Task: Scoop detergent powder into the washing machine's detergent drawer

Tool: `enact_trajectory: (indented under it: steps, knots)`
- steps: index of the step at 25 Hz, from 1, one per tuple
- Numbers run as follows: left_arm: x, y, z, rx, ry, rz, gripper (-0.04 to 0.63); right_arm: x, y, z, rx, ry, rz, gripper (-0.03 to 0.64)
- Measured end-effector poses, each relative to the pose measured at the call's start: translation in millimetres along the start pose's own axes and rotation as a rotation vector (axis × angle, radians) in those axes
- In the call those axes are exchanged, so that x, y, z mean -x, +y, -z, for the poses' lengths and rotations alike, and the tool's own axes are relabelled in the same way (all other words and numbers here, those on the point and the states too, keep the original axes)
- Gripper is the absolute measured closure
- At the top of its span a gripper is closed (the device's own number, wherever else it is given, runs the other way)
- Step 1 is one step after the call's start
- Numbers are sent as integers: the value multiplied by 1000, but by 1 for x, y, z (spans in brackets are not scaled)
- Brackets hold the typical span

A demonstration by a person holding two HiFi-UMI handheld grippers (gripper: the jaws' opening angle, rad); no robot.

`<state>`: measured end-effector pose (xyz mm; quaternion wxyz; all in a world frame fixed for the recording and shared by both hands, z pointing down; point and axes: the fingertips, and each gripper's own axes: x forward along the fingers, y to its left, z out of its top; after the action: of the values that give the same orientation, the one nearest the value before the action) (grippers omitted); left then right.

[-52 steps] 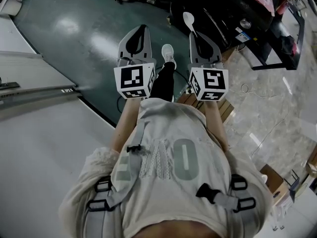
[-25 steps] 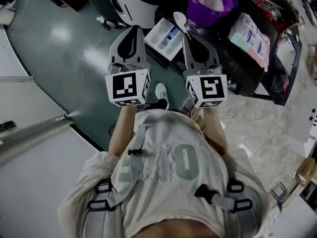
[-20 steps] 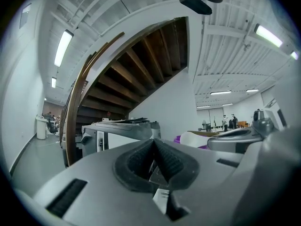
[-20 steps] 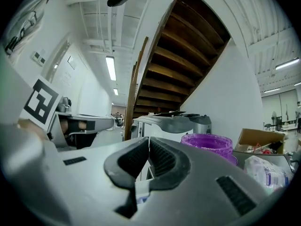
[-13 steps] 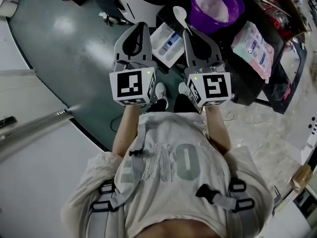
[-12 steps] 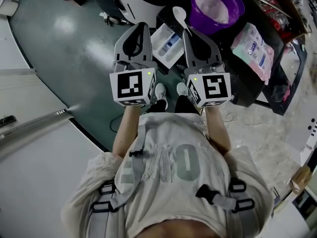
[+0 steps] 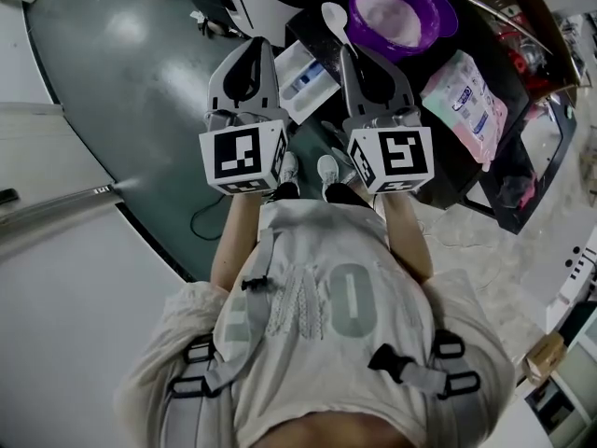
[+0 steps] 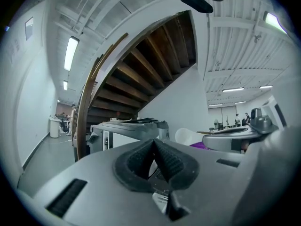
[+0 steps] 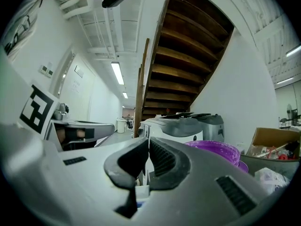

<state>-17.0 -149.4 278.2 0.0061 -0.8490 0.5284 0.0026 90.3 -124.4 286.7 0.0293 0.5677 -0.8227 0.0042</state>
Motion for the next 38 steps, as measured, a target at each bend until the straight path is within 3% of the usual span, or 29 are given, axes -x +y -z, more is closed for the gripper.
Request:
enact_trajectory:
  steps: [14,23,38]
  knots:
    - [-13,-26,-8,-14,1,-13,575,12,-24,-10,-30,-22,-21,607]
    - [-37,-39,-20,-34,-24,13,575,11,-76,-45,50,-14,30,607]
    - [-64,-45,-9,-29,10,21,575,-37,-146,4,458,456,-165,607]
